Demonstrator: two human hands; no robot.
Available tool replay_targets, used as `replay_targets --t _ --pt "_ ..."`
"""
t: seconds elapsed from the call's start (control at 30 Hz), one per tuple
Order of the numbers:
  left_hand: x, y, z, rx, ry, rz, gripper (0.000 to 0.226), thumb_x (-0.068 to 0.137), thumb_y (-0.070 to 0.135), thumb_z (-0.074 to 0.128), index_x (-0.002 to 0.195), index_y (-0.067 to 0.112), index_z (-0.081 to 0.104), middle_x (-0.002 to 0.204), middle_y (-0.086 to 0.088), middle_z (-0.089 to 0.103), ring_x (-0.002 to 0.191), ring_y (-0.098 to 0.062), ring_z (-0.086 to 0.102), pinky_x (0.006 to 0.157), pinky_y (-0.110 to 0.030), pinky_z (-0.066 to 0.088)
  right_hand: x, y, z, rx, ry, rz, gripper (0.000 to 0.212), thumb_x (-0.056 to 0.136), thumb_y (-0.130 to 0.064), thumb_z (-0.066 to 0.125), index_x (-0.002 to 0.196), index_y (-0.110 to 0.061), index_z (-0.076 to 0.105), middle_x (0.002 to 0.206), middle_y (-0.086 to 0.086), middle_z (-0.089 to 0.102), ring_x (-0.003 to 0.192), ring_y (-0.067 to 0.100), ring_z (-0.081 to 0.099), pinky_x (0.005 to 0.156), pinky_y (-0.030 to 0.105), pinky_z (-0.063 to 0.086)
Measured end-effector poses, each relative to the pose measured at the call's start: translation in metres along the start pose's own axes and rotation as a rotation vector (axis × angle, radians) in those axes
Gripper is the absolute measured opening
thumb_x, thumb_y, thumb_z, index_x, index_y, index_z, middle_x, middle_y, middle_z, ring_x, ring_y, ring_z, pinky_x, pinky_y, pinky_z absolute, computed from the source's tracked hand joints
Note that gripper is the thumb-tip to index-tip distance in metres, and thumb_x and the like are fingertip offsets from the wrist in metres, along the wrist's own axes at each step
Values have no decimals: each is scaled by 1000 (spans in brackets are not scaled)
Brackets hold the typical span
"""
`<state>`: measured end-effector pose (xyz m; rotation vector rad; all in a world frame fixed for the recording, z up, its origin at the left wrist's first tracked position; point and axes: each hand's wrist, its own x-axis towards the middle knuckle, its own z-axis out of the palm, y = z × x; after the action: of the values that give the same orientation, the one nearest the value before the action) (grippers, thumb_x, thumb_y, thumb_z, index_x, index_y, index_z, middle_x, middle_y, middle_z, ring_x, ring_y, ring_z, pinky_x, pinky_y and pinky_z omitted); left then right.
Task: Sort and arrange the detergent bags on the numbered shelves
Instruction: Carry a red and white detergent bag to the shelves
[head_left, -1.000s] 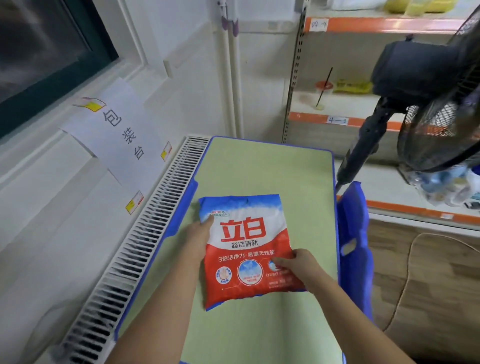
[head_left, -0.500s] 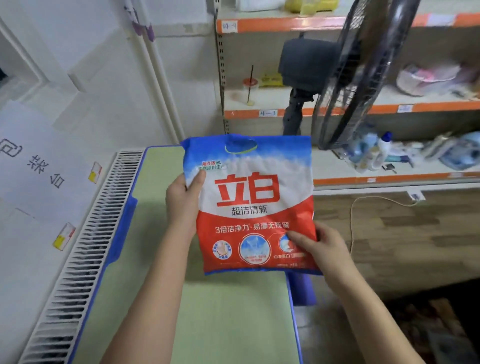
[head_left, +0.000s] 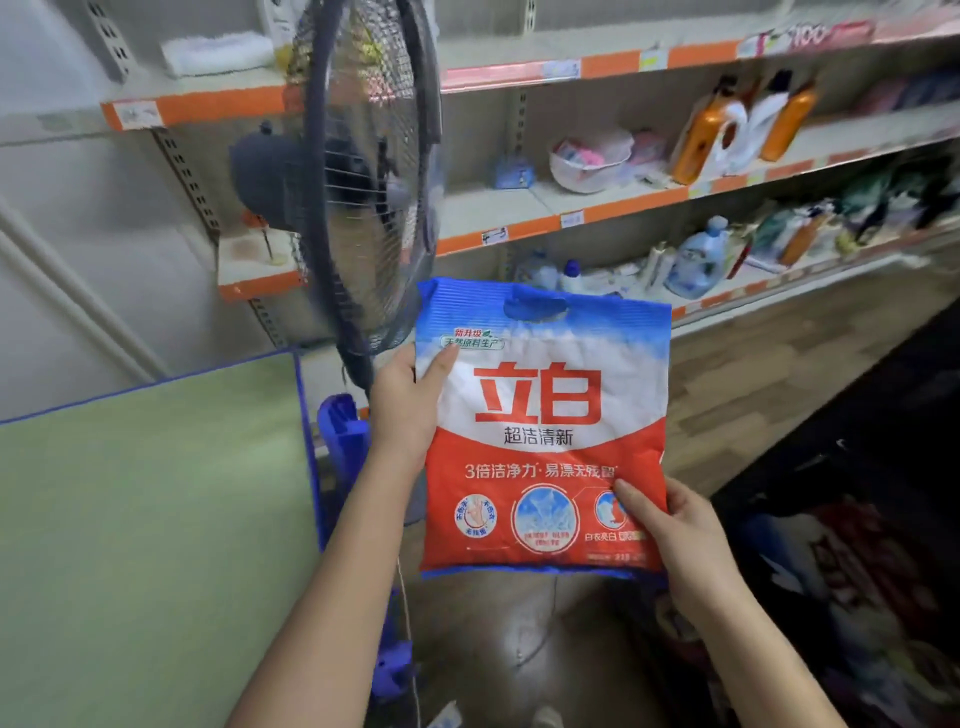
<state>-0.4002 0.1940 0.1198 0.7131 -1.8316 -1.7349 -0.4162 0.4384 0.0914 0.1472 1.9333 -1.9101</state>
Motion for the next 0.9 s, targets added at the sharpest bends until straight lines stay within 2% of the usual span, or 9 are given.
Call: replay_targets --t 0.1,0.17,0.3,0.43,0.7,0.8,0.9 --pt "23 2 48 24 -69 25 11 82 39 63 85 29 66 91 2 73 87 -21 69 82 -50 54 26 -8 -25 47 66 4 14 84 -19 66 96 -11 64 82 7 75 73 23 72 68 32 58" --pt "38 1 73 14 -106 31 11 84 39 63 86 29 67 93 2 73 89 -21 69 83 -51 54 41 -13 -34 54 105 -7 11 85 -21 66 94 -14 65 82 5 75 74 23 71 70 34 58" --pt "66 -5 114 -8 -157 27 8 91 27 61 85 28 66 92 1 72 87 -23 69 82 -51 55 68 -18 -45 81 166 -28 9 86 -22 65 94 -19 64 81 0 74 71 17 72 65 29 57" --pt "105 -10 150 -31 -210 -16 8 92 27 60 86 26 66 92 -1 73 84 -24 71 79 -51 56 106 -26 -50 68 224 -50 6 87 -22 64 92 -19 63 77 -4 73 65 12 71 55 20 55" --pt "228 -13 241 3 -319 -27 8 93 28 58 89 27 64 90 2 73 80 -20 71 76 -44 58 237 -60 -51 103 337 -34 6 87 -25 63 89 -20 62 87 2 72 76 19 70 63 26 55" --pt "278 -11 281 19 -373 -39 7 94 29 57 93 26 63 92 3 72 79 -17 72 73 -39 59 287 -79 -51 136 390 -22 8 87 -27 62 88 -20 62 85 1 72 73 18 70 59 22 55" --pt "320 -12 322 29 -434 -72 18 94 31 56 104 18 63 95 0 73 80 -17 72 72 -39 59 331 -94 -58 178 440 15 13 87 -30 63 91 -18 62 85 0 72 74 17 71 58 21 55"
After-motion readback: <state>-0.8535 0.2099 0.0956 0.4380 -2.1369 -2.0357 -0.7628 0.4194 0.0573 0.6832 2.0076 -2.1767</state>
